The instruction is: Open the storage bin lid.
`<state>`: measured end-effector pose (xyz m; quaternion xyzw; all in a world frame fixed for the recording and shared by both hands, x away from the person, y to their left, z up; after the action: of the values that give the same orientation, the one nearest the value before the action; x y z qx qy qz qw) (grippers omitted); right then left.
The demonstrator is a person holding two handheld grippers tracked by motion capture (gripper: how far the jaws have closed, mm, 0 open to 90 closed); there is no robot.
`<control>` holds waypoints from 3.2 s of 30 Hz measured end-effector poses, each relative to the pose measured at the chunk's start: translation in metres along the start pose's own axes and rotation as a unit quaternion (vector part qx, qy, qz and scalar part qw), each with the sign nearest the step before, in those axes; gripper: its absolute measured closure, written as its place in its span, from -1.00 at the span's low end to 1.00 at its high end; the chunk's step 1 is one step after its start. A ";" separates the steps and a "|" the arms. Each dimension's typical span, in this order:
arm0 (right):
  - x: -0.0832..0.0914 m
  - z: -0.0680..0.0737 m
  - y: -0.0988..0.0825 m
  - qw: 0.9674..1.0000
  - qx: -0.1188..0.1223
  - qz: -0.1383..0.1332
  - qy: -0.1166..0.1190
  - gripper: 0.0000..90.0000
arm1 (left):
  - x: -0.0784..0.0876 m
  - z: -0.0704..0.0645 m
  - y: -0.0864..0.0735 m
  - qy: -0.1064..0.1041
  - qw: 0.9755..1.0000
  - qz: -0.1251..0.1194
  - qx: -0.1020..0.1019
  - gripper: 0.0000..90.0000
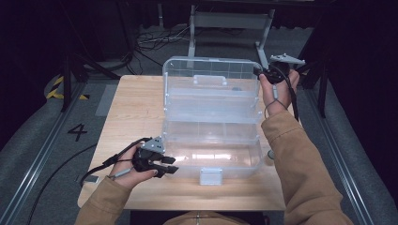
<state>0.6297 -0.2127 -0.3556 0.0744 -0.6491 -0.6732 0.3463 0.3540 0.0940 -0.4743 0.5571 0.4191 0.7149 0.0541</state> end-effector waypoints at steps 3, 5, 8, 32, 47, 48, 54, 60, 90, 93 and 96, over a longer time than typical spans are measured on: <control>-0.002 -0.002 -0.001 1.000 -0.001 0.000 0.003 0.76 | -0.005 -0.001 -0.002 0.007 1.000 0.004 -0.009 0.39; -0.005 -0.005 -0.002 1.000 -0.009 0.003 0.008 0.76 | -0.005 -0.001 -0.002 0.009 1.000 0.004 -0.008 0.40; -0.008 -0.005 -0.002 1.000 -0.009 0.008 0.009 0.76 | -0.005 -0.002 -0.002 0.010 1.000 0.002 -0.007 0.40; -0.041 -0.028 -0.019 0.997 -0.059 0.030 0.037 0.73 | -0.013 -0.006 -0.001 -0.001 1.000 0.003 -0.005 0.44; -0.057 -0.039 -0.034 0.994 -0.086 0.031 0.055 0.72 | -0.015 -0.005 -0.001 -0.001 1.000 0.005 -0.012 0.46; -0.059 -0.040 -0.035 0.994 -0.087 0.032 0.056 0.73 | -0.015 -0.005 -0.001 0.000 1.000 0.004 -0.012 0.46; -0.064 -0.044 -0.042 0.993 -0.093 0.040 0.059 0.74 | -0.015 -0.005 -0.001 -0.001 1.000 0.005 -0.012 0.46; -0.069 -0.046 -0.047 0.992 -0.096 0.049 0.058 0.74 | -0.015 -0.005 -0.001 -0.001 1.000 0.005 -0.013 0.46; -0.078 -0.052 -0.065 0.989 -0.119 0.067 0.057 0.83 | -0.015 -0.005 -0.001 -0.001 1.000 0.006 -0.014 0.46; -0.078 -0.051 -0.065 0.989 -0.116 0.069 0.055 0.82 | -0.015 -0.005 -0.001 -0.001 1.000 0.006 -0.014 0.46; -0.078 -0.051 -0.065 0.990 -0.111 0.072 0.056 0.78 | -0.015 -0.005 -0.001 -0.002 1.000 0.006 -0.014 0.46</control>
<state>0.6916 -0.2160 -0.4505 0.0266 -0.5537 -0.7090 0.4360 0.3550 0.0836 -0.4862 0.5601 0.4055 0.7201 0.0579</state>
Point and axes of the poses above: each handheld gripper's, and its own axes: x roughly backward along the jaws, y roughly out of its top, z roughly to its left, the point moved 10 cm from there along -x, roughly forward along the jaws, and after that the axes turned 15 degrees about y, right-handed, at the moved point
